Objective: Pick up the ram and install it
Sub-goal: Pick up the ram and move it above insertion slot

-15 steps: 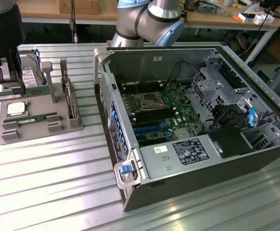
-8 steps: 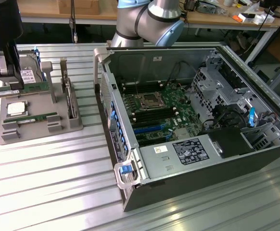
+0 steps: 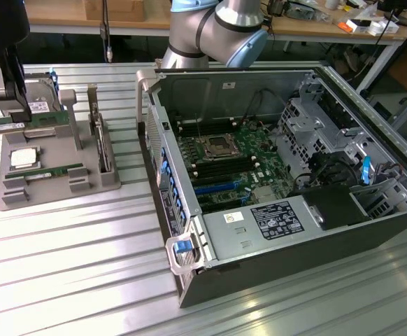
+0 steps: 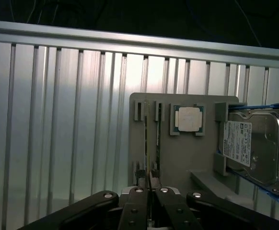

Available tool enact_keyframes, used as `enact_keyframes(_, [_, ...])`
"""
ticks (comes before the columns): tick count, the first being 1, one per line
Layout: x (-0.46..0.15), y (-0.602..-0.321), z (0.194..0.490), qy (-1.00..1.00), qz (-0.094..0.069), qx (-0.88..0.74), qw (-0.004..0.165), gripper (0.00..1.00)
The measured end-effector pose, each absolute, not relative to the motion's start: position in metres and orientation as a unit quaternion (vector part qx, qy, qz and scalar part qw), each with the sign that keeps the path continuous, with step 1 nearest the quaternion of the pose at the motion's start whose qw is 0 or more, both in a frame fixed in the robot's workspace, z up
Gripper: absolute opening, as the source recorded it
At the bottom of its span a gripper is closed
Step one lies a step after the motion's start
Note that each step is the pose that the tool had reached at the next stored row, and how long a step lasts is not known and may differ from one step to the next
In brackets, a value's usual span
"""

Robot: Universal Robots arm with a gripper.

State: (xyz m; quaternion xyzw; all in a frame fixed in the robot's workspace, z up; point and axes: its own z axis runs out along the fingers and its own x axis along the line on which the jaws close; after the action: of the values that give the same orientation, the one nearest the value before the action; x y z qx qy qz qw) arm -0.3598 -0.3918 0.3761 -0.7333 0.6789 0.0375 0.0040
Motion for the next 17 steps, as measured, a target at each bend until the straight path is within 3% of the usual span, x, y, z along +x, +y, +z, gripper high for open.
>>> enact_keyframes(17, [-0.360,-0.392,0.416,0.679,0.037,-0.733,0.004,0.12])
